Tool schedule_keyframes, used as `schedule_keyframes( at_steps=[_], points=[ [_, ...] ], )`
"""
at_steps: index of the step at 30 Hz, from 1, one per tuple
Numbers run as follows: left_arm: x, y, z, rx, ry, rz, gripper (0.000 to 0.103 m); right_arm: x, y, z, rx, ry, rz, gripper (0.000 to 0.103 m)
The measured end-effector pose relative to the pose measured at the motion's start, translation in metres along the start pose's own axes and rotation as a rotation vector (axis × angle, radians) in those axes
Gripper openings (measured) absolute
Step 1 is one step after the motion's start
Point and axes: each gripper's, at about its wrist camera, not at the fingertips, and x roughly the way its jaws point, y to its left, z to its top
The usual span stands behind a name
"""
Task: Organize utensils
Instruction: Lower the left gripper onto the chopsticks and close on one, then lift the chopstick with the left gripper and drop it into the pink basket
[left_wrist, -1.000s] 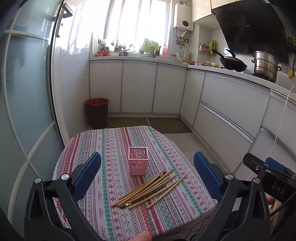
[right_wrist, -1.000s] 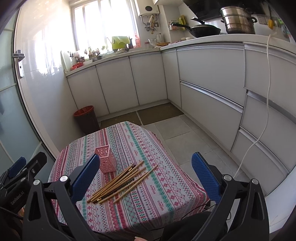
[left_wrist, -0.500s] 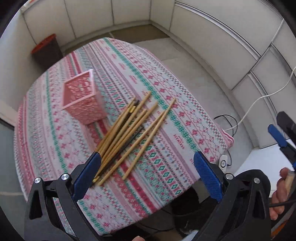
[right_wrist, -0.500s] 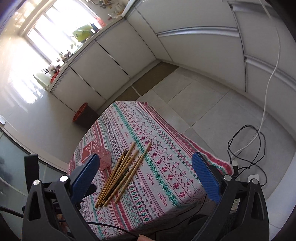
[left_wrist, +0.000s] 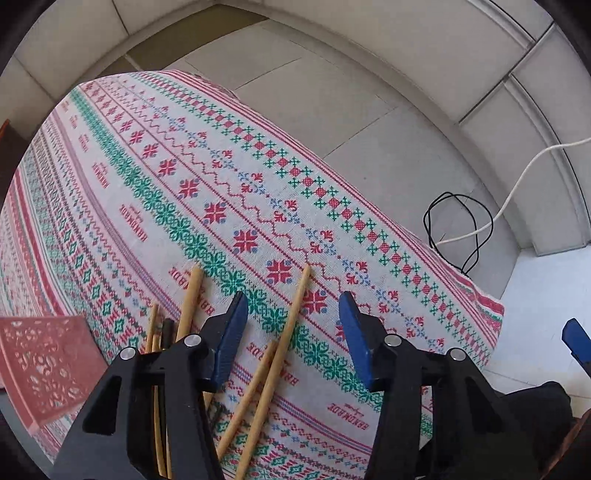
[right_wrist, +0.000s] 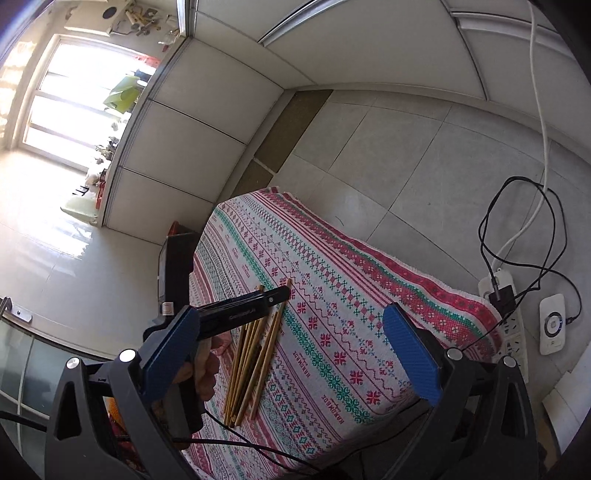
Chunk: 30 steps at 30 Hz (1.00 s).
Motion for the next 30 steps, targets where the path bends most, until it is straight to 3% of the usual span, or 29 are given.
schedule_keyframes(
  at_steps=[5,7,9,11,15,20,23,26,29,30],
  points=[
    [0.014,0.001,0.009,0.049,0.013,-0.004,0.038,0.006,-0.003,0.001,0.02,0.019,0.008,0.097],
    [0.015,0.0,0.01,0.056,0.012,-0.016,0.026,0.007,-0.003,0.001,0.014,0.021,0.007,0.097],
    [0.017,-0.002,0.01,0.056,0.006,-0.011,0.021,0.007,0.0,0.0,0.006,0.019,-0.003,0.097],
    [0.023,-0.005,0.007,0.059,-0.018,0.004,0.009,0.007,0.003,-0.001,0.0,0.017,-0.015,0.097],
    [0.011,0.013,-0.009,0.017,-0.085,-0.025,0.004,0.01,0.005,-0.001,-0.01,0.021,-0.054,0.097],
    [-0.053,0.033,-0.064,-0.018,-0.238,-0.067,0.004,0.037,0.029,-0.009,-0.113,0.076,-0.205,0.097],
    [-0.094,0.056,-0.106,-0.068,-0.332,-0.106,0.004,0.077,0.045,-0.025,-0.148,0.213,-0.302,0.095],
    [-0.131,0.07,-0.151,-0.091,-0.417,-0.103,0.004,0.117,0.061,-0.035,-0.065,0.313,-0.314,0.093],
    [-0.163,0.083,-0.19,-0.111,-0.508,-0.083,0.004,0.161,0.077,-0.046,-0.032,0.355,-0.387,0.083],
    [-0.172,0.087,-0.201,-0.117,-0.537,-0.078,0.004,0.174,0.082,-0.05,-0.04,0.373,-0.435,0.074]
  ],
)
